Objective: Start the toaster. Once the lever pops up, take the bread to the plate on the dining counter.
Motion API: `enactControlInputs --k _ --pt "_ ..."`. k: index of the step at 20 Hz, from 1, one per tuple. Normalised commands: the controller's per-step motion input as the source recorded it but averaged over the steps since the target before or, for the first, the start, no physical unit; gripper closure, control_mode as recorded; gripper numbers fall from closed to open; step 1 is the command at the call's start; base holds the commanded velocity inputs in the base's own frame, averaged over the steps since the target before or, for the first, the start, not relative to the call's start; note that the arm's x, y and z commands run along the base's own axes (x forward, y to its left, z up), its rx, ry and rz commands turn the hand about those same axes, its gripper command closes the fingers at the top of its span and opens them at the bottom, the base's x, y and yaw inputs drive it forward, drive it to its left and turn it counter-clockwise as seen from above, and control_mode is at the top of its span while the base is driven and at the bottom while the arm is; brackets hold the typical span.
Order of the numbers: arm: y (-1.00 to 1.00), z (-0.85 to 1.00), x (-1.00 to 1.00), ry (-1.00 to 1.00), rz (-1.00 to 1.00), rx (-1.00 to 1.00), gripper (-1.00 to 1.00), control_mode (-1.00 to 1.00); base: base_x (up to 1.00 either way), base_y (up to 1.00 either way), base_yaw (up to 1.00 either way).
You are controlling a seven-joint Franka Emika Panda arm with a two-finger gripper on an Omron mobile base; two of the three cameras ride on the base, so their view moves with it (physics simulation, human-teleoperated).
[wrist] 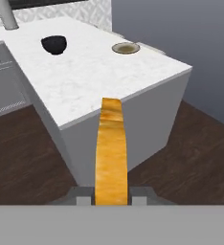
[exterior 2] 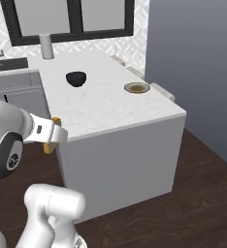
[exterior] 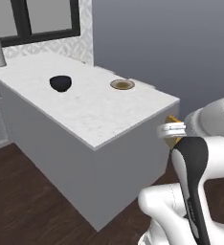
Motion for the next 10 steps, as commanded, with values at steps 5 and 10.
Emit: enactControlInputs --k 5,10 --pt "0.00 0.00 0.00 0.00 0.00 0.00 1.00 1.00 0.22 -0.91 0.07" --pt "0.00 0.00 0.00 0.00 0.00 0.00 1.00 1.00 0.32 -0.96 0.17"
